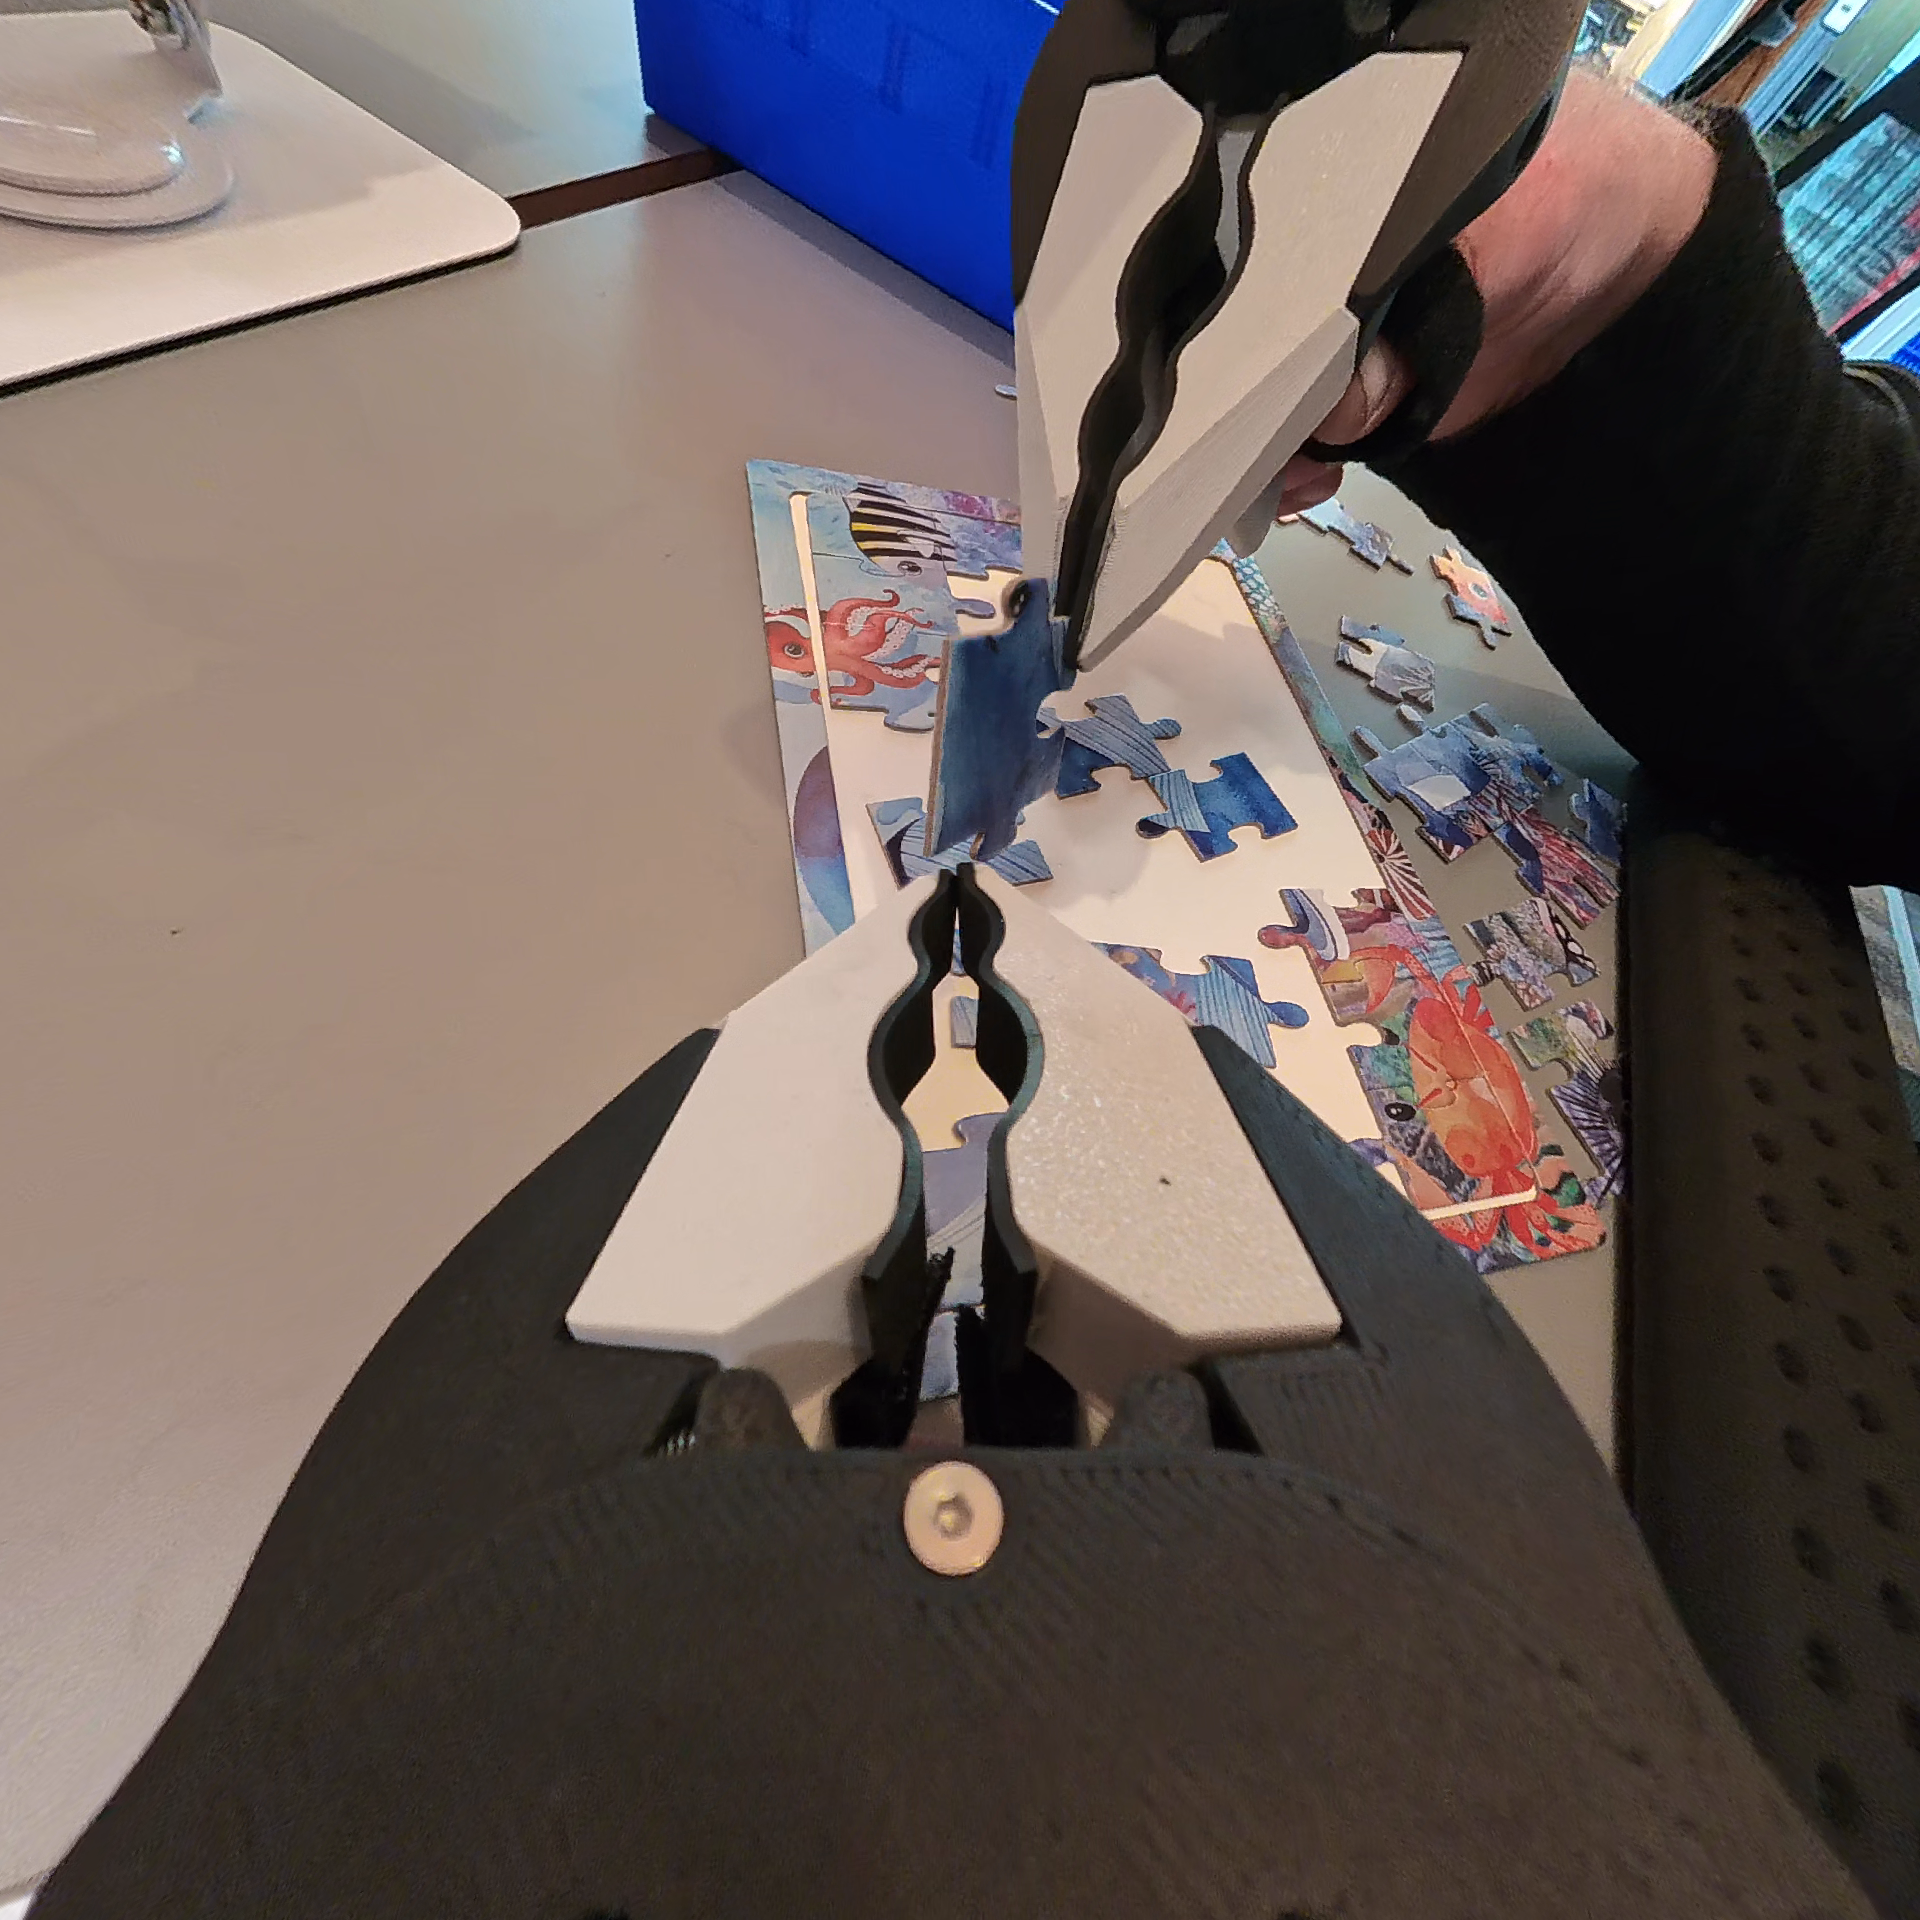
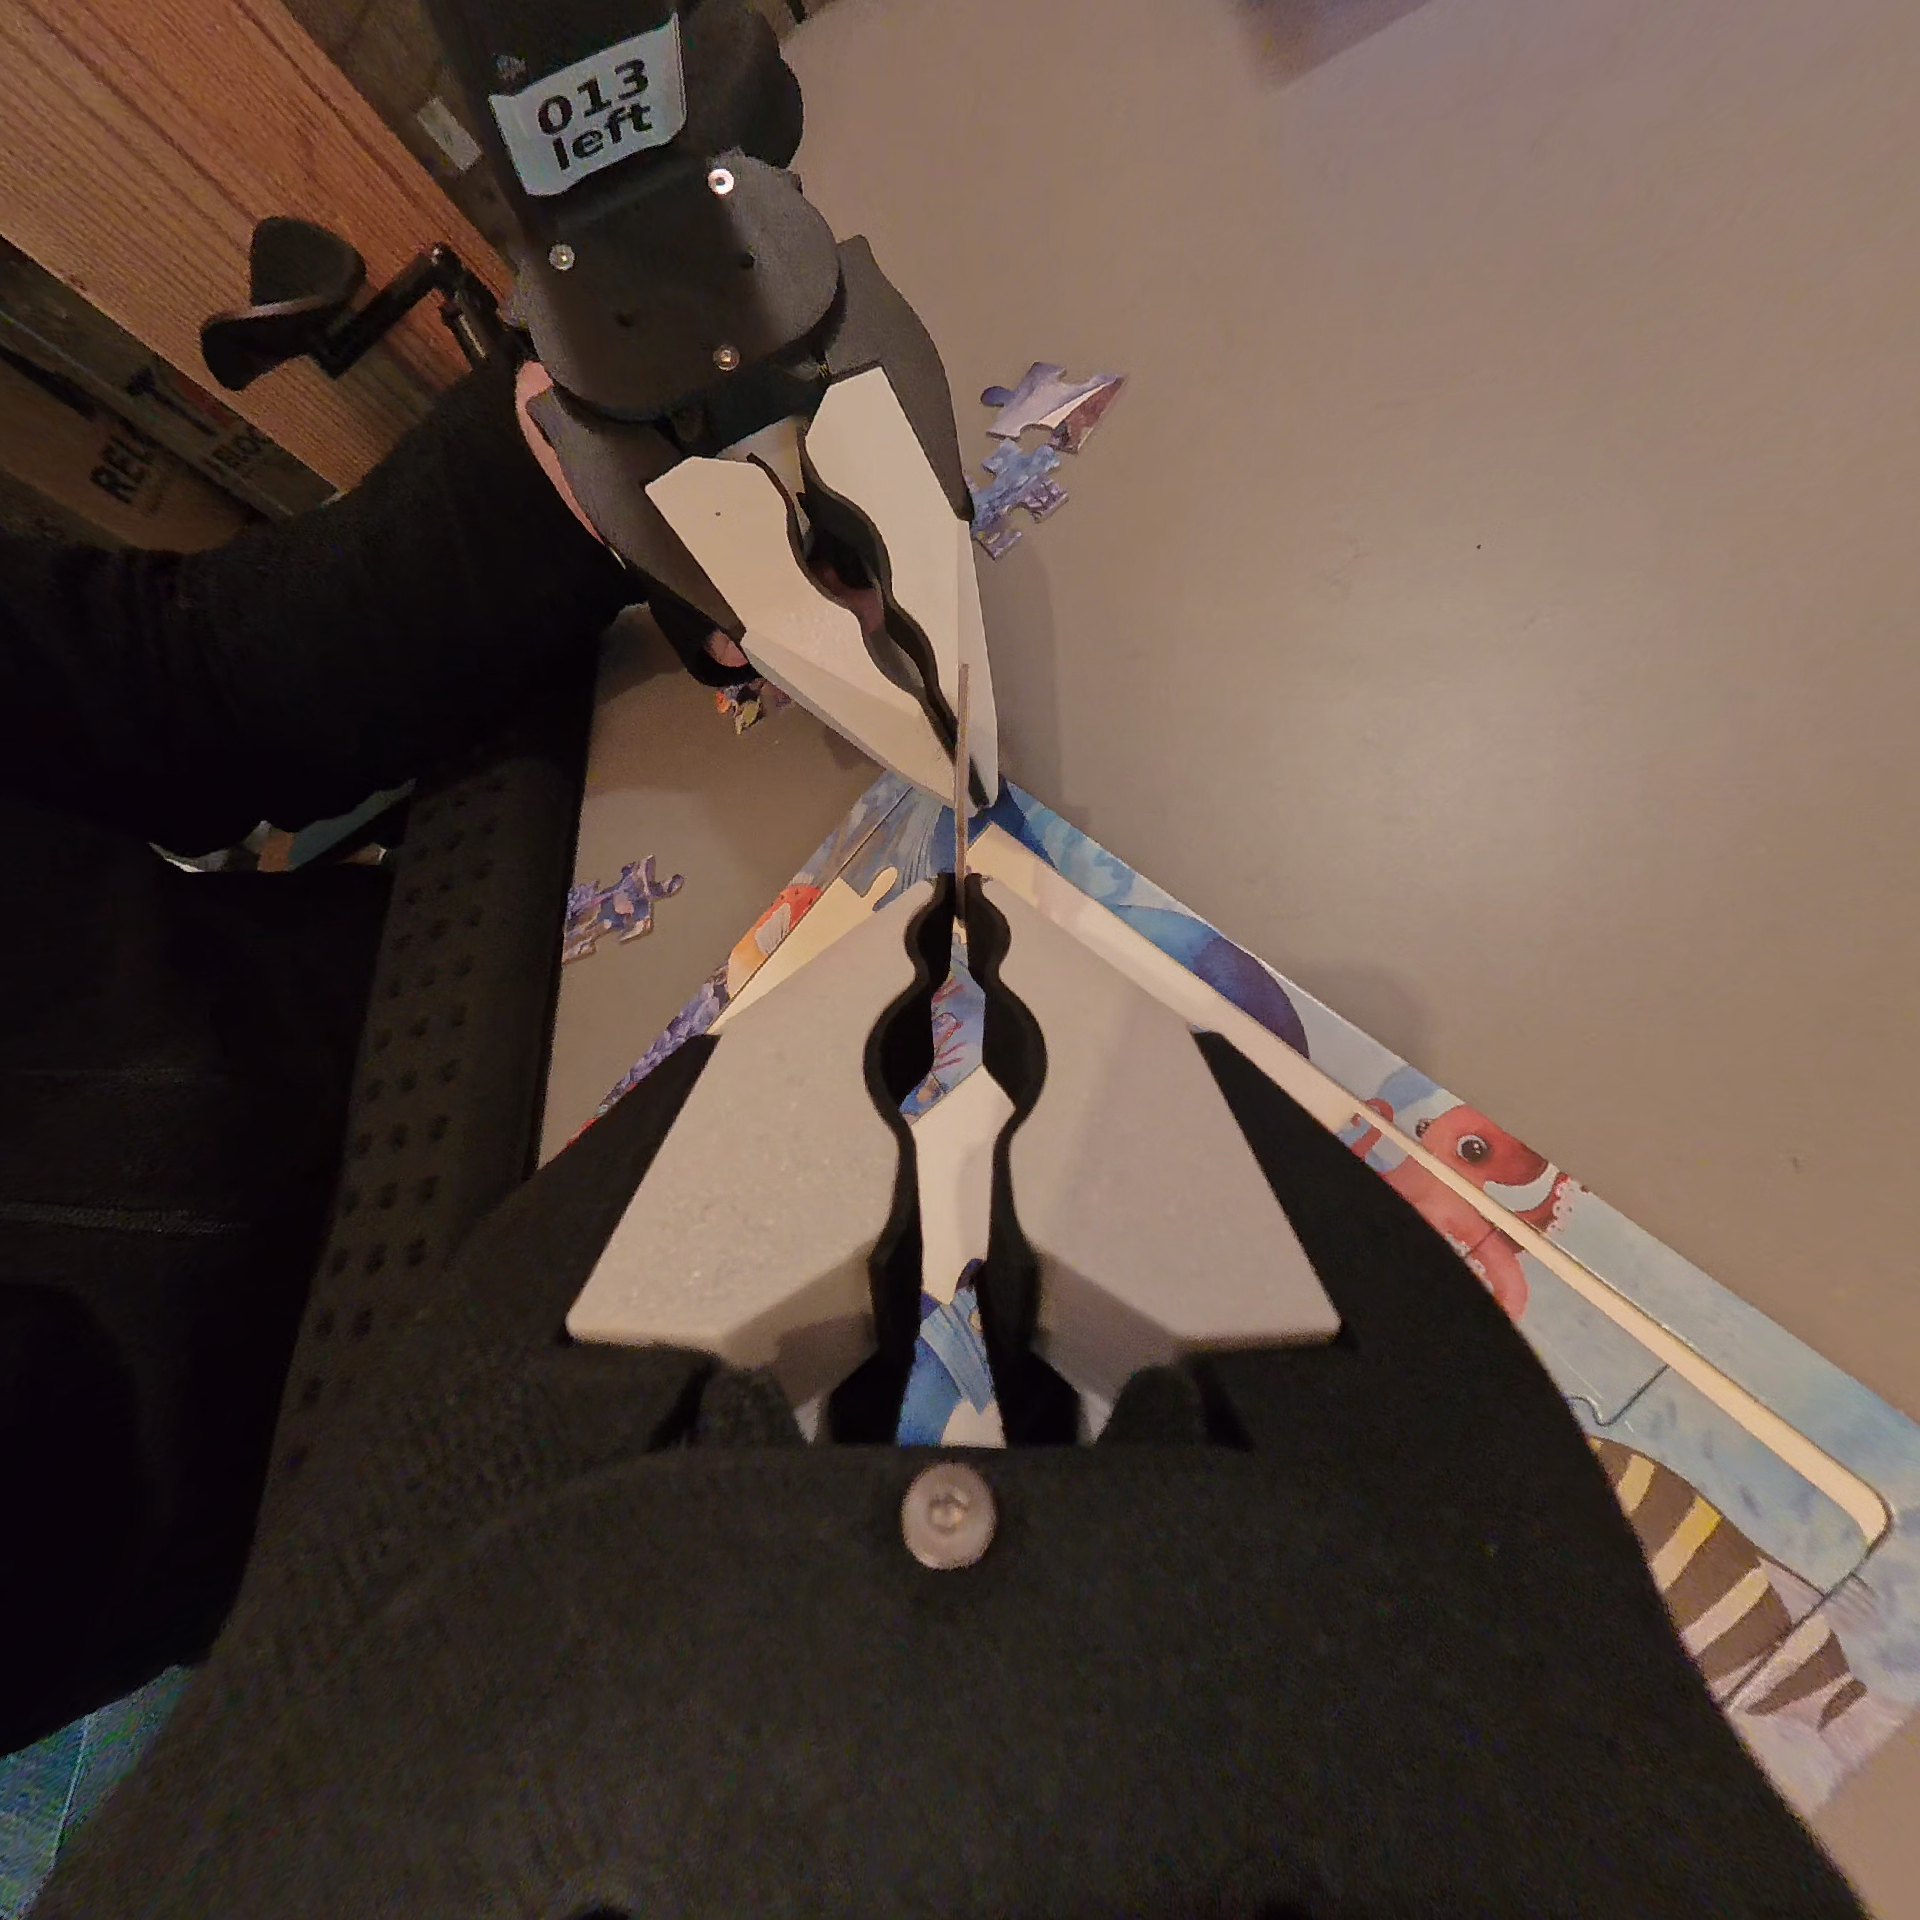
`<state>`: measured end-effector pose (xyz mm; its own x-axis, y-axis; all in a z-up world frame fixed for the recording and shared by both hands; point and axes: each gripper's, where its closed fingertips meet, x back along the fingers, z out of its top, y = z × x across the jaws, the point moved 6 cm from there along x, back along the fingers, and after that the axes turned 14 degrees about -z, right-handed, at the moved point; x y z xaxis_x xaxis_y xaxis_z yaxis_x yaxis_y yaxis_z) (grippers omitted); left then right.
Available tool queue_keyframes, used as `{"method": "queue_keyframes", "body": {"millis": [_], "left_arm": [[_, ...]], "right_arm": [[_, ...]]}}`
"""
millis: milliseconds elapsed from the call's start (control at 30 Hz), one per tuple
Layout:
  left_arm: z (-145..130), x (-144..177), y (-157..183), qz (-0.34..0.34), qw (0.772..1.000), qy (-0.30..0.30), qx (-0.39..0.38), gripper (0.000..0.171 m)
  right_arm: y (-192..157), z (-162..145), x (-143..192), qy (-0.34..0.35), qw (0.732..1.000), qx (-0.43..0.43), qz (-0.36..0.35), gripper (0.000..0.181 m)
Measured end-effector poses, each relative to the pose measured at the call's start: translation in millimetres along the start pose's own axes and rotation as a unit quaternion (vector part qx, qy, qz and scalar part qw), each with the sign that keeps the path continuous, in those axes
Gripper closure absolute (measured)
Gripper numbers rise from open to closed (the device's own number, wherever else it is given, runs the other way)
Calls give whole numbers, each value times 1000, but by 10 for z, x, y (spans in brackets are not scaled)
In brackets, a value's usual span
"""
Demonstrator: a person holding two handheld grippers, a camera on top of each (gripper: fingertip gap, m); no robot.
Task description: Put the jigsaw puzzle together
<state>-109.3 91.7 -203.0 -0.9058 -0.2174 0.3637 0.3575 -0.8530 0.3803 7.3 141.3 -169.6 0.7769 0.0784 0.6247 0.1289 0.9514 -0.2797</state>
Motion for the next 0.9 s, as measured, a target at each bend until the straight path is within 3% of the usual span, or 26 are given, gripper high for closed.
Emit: {"method": "queue_keyframes", "body": {"millis": [267,500,733,900], "left_arm": [[-22,-30,-20,7,1000,-8,2,171],[-81,-48,-62,26,999,-33,-1,171],[-303,-116,98,-21,992,-125,-10,171],[-426,-142,42,11,984,-177,-14,171]], "right_arm": [[49,2,95,-3,1000,8,-25,181],[274,-60,159,-1,998,-43,-53,181],[320,-62,224,5,997,-52,-58,181],[317,-92,240,-9,997,-45,-62,181]]}}
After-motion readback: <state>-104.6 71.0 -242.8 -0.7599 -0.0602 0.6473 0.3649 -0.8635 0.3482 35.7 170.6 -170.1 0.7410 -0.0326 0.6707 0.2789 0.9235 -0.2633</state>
